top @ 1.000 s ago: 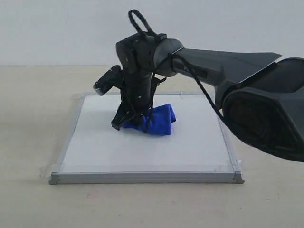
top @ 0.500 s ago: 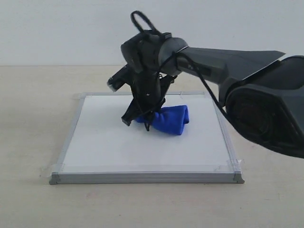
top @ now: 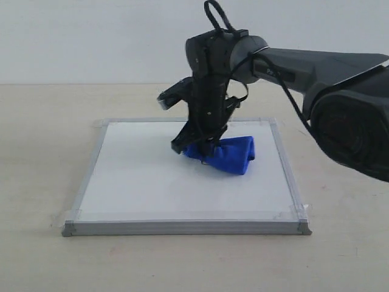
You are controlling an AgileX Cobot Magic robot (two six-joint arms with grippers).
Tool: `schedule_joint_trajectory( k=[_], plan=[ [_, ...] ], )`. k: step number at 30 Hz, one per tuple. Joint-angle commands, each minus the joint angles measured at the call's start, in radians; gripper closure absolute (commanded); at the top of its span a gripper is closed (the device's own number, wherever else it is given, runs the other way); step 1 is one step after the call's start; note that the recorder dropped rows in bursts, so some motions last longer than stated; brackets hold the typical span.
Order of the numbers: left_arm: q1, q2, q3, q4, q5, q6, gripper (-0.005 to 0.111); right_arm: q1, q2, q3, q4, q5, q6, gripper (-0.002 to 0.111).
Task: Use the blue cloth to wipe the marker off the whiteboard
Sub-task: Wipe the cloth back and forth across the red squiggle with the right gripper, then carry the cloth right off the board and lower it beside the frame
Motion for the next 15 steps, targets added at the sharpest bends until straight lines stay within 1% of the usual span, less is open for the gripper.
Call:
schedule_joint_trajectory(
  k=[1, 4, 7, 8, 11, 15],
  plan=[
    [0.003, -0.003, 0.004, 0.003, 0.001, 0.006, 0.102, 0.123, 0.035, 0.020, 0.203, 0.032, -0.071, 0.108],
    [0.003, -0.003, 0.004, 0.003, 0.001, 0.006, 0.102, 0.134, 0.035, 0.020, 0.074, 0.032, -0.006, 0.108],
    [0.003, -0.003, 0.004, 0.003, 0.001, 0.006, 0.102, 0.097, 0.032, 0.044, -0.093, 0.032, 0.118, 0.108],
    [0.003, -0.003, 0.004, 0.003, 0.001, 0.006, 0.102, 0.069, 0.029, 0.061, -0.141, 0.032, 0.165, 0.108],
    [0.003, -0.003, 0.004, 0.003, 0.001, 0.006, 0.102, -0.014, 0.018, 0.142, -0.163, 0.032, 0.268, 0.108],
    [0.003, -0.003, 0.004, 0.003, 0.001, 0.006, 0.102, -0.116, 0.000, 0.251, -0.158, 0.032, 0.304, 0.108]
  ],
)
